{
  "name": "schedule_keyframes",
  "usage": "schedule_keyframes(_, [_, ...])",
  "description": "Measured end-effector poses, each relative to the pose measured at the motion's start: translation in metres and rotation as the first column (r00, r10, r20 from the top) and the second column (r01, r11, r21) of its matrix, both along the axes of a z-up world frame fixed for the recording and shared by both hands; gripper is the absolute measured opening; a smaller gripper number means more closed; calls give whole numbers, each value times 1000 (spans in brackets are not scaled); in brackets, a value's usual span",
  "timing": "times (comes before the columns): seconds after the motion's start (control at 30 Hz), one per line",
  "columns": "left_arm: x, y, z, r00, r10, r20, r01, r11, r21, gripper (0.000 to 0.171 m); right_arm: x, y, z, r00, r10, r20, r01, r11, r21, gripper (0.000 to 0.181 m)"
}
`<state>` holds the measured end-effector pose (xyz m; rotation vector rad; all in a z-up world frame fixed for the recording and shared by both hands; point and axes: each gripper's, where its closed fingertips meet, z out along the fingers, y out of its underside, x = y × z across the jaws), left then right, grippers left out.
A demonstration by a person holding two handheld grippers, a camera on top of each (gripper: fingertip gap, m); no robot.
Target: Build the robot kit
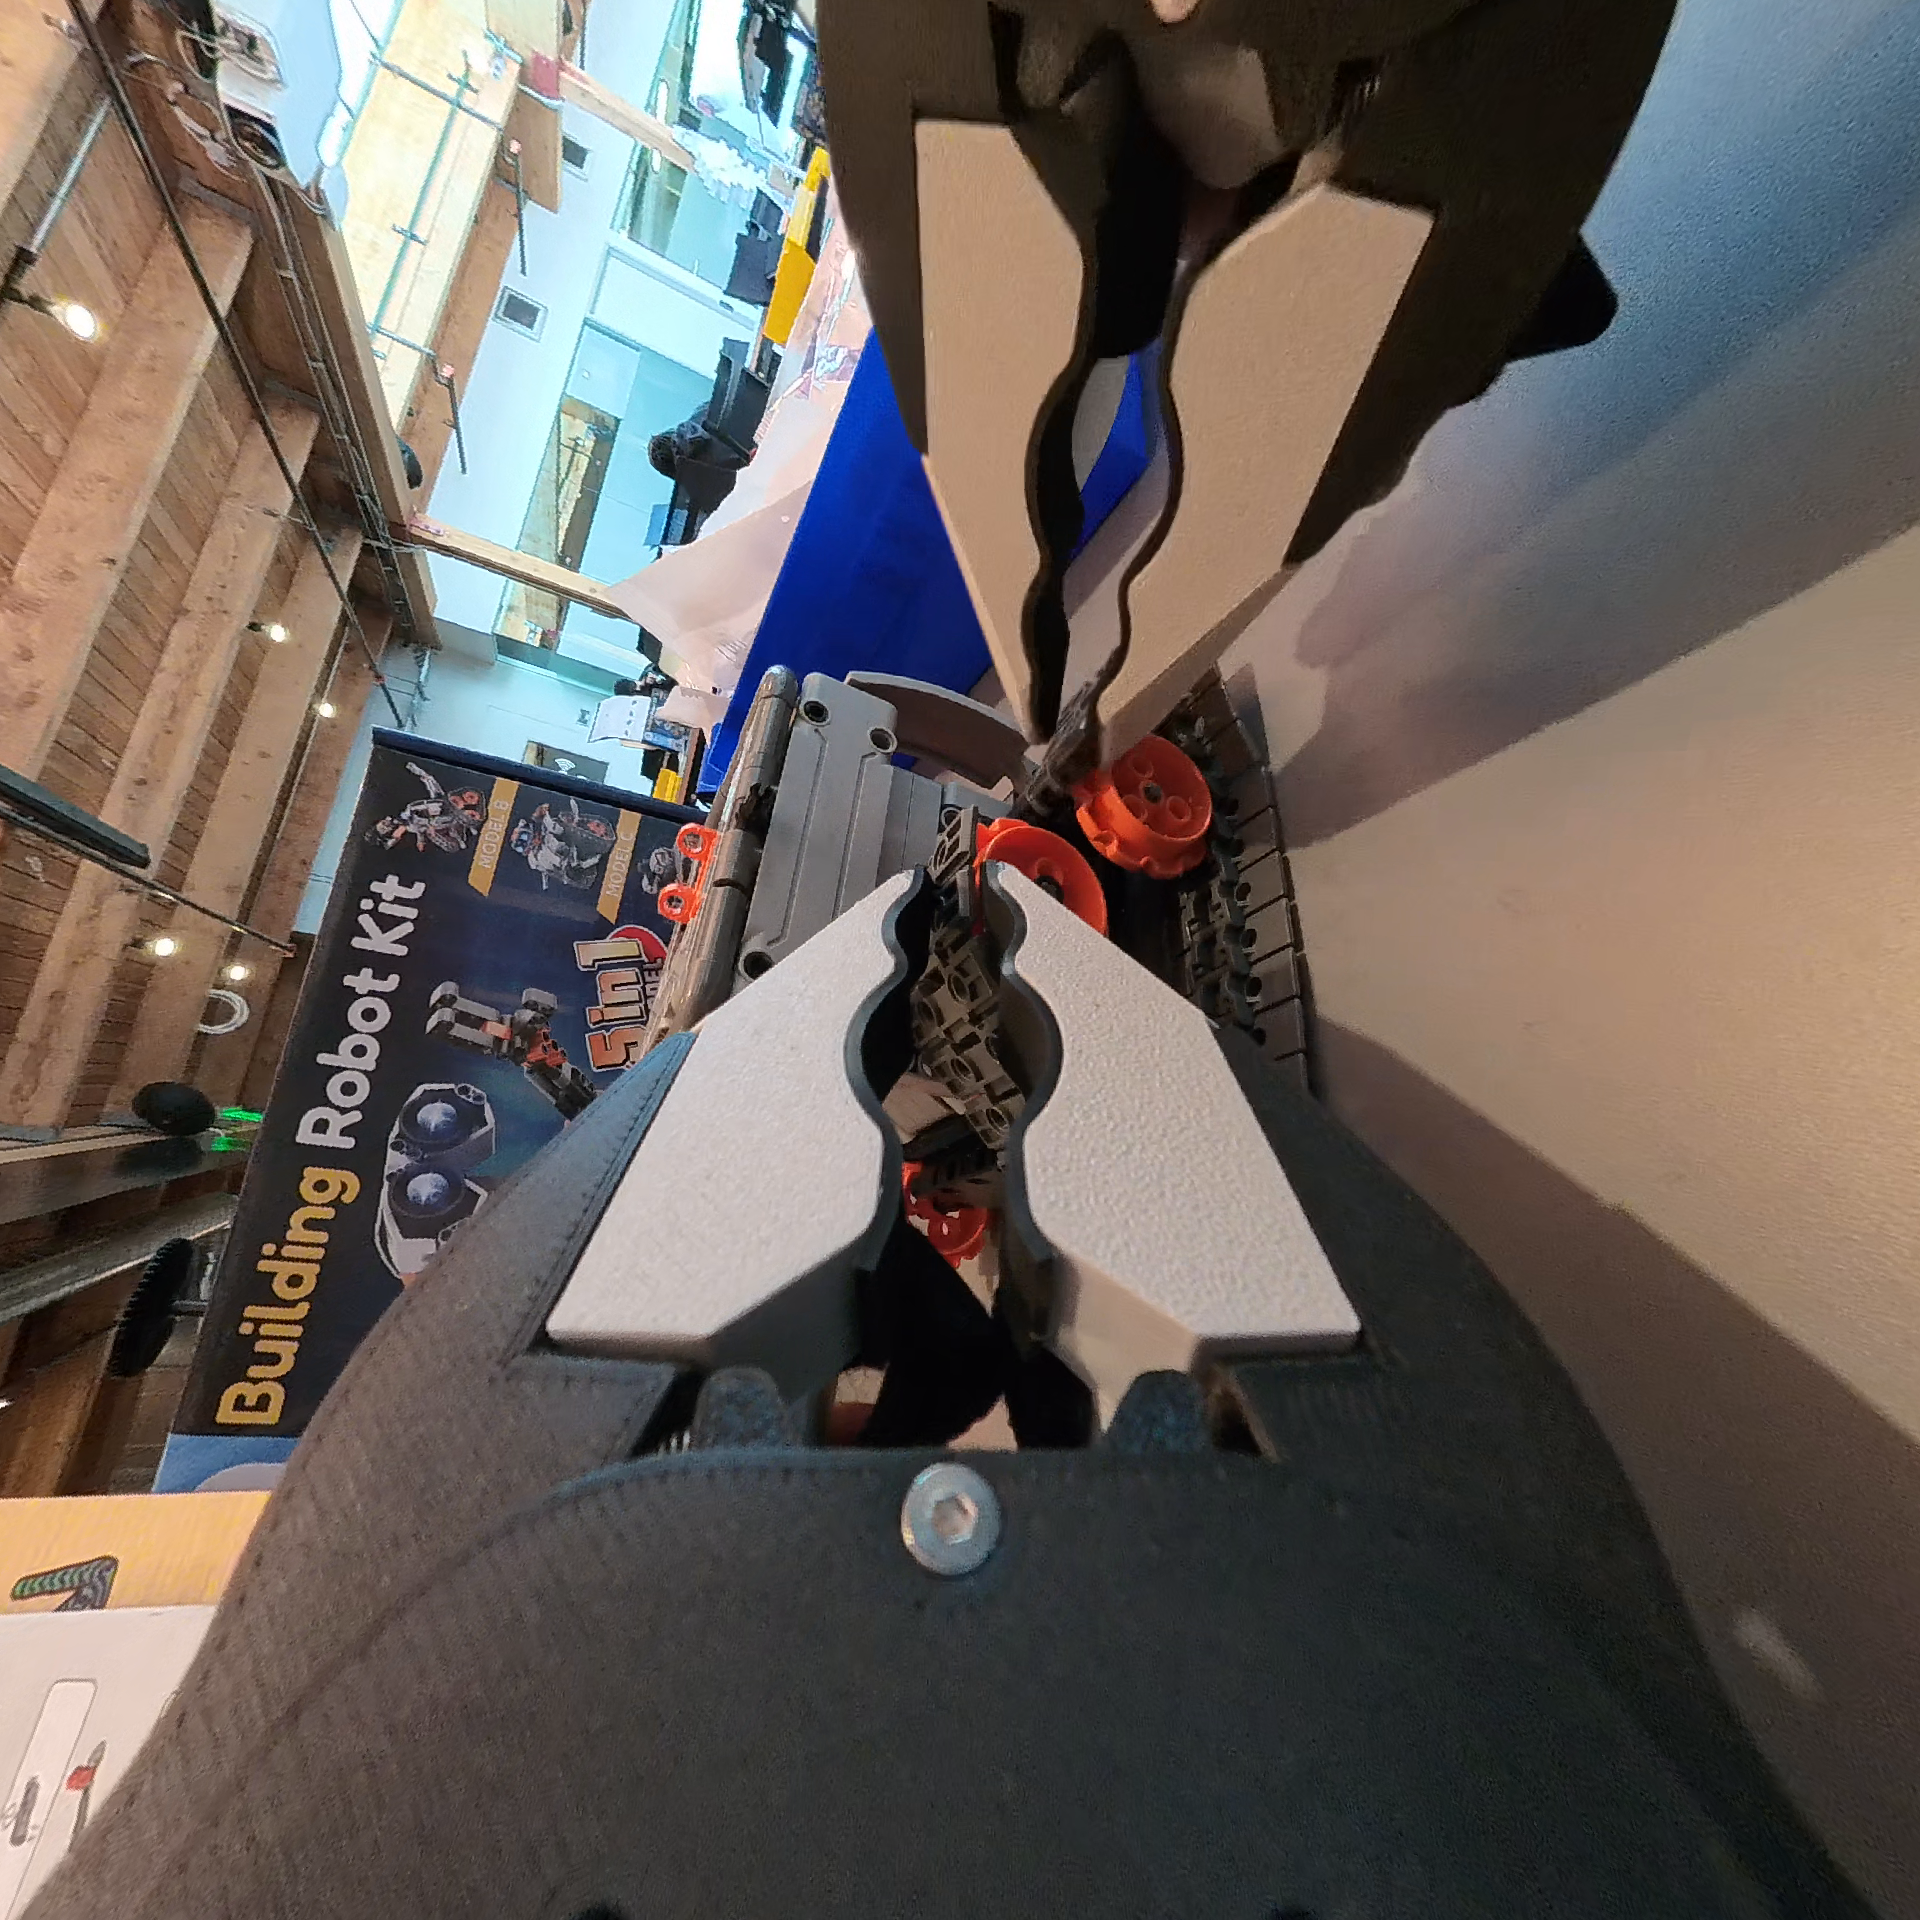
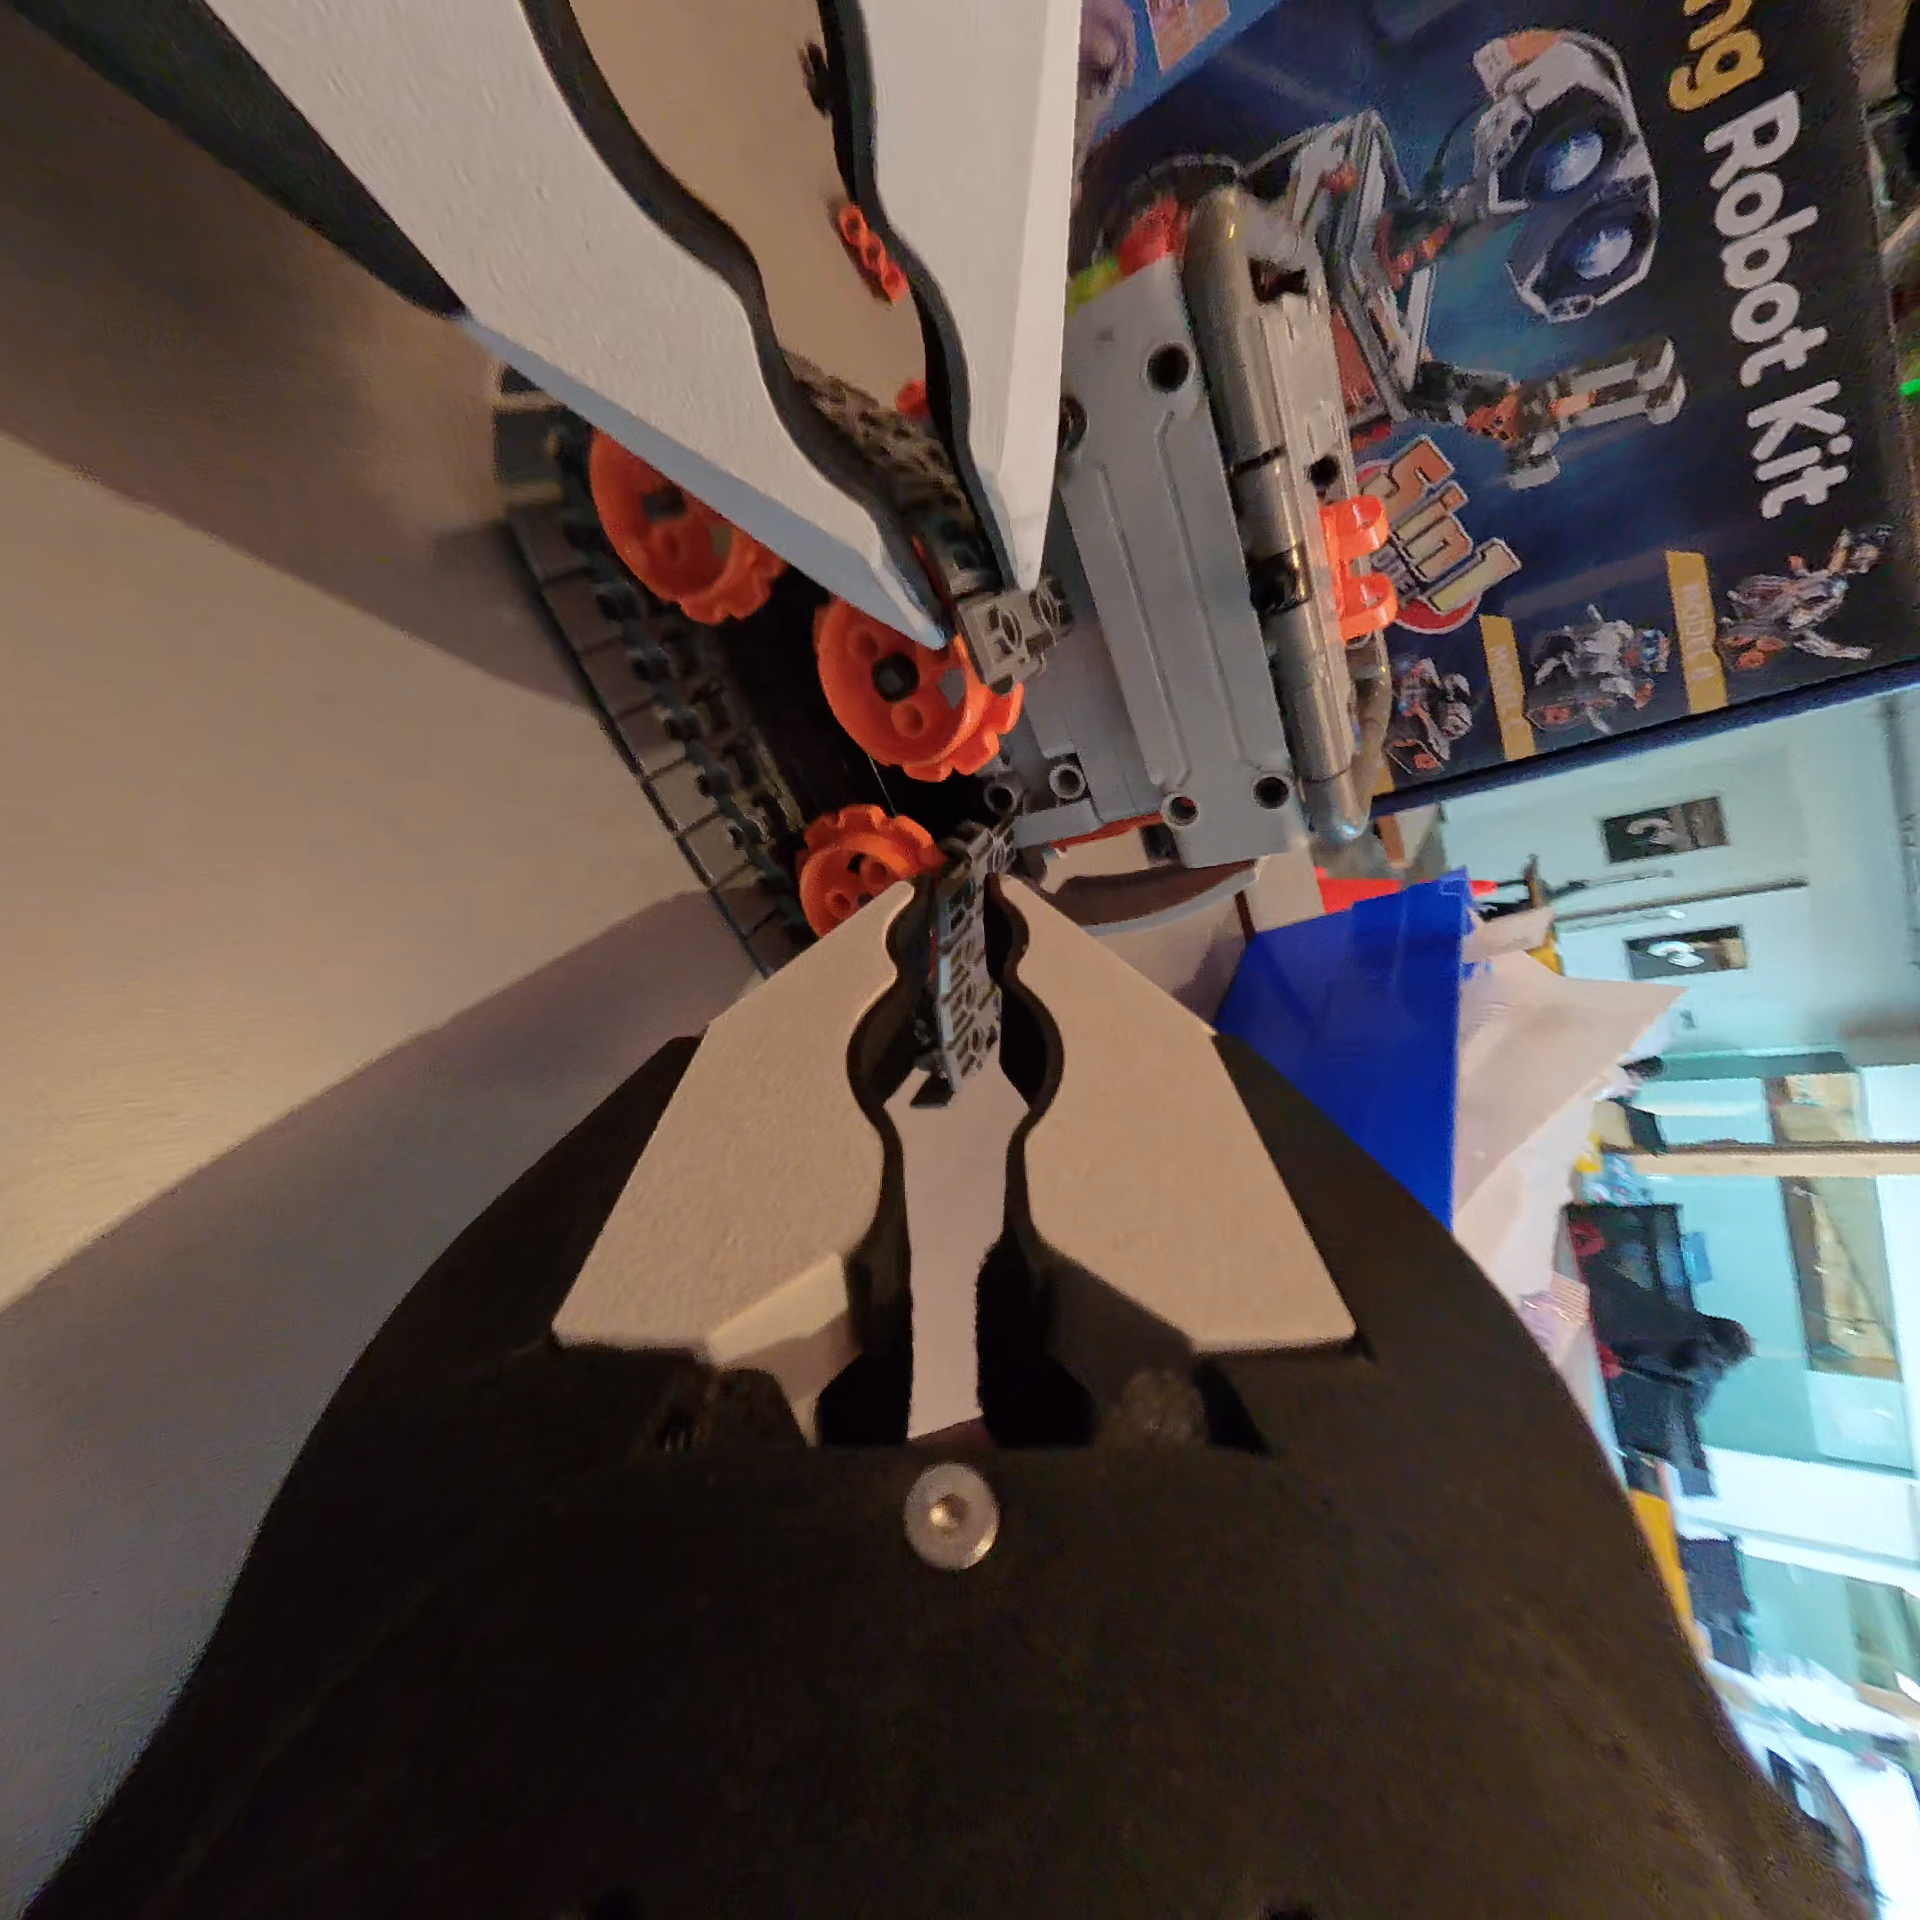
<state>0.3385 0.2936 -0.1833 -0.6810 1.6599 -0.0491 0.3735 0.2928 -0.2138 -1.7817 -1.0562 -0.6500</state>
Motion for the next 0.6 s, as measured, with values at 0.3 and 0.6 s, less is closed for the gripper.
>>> schedule_keyframes(0.3, [0, 0, 0, 1000, 1, 2, -1, 1000, 2, 7, -7, 1, 20, 969, 10, -246, 1, 999, 44, 0])
schedule_keyframes(0.6, [1, 0, 0, 1000, 1, 13, -2, 1000, 7, 7, -27, -1, 33, 908, 73, -412, -51, 997, 66, 0])
